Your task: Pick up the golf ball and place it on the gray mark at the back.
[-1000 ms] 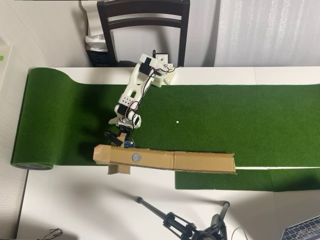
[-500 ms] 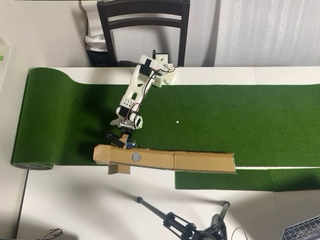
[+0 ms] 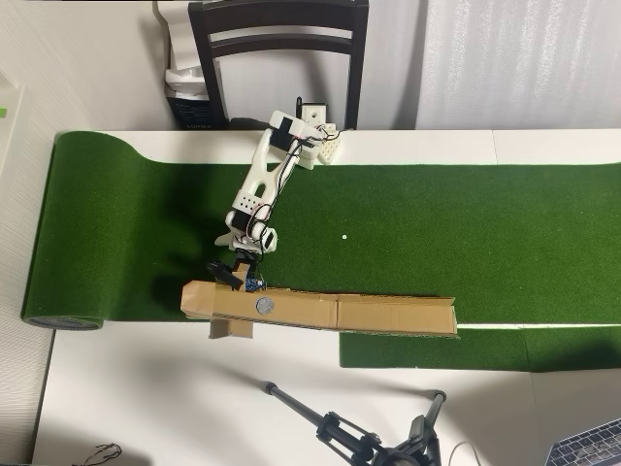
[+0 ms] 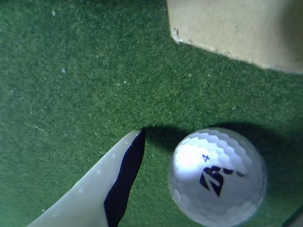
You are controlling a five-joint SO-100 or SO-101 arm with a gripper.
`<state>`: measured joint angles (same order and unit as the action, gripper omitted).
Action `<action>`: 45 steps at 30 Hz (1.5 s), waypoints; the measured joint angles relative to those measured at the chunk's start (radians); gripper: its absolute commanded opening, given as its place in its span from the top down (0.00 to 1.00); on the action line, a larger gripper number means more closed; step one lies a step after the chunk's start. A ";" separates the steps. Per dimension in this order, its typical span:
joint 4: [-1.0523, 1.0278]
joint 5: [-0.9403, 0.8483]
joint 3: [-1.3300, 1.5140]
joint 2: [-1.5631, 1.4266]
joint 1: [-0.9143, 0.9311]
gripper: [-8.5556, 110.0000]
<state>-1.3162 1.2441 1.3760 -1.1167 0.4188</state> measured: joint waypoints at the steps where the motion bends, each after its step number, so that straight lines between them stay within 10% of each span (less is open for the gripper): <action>1: 0.000 -0.008 0.000 0.000 0.000 0.41; 32: -0.049 -0.063 0.031 0.002 0.000 0.41; 45: -0.049 -0.063 0.031 0.002 0.015 0.57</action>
<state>-1.3652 1.1812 1.4067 -1.1152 0.4341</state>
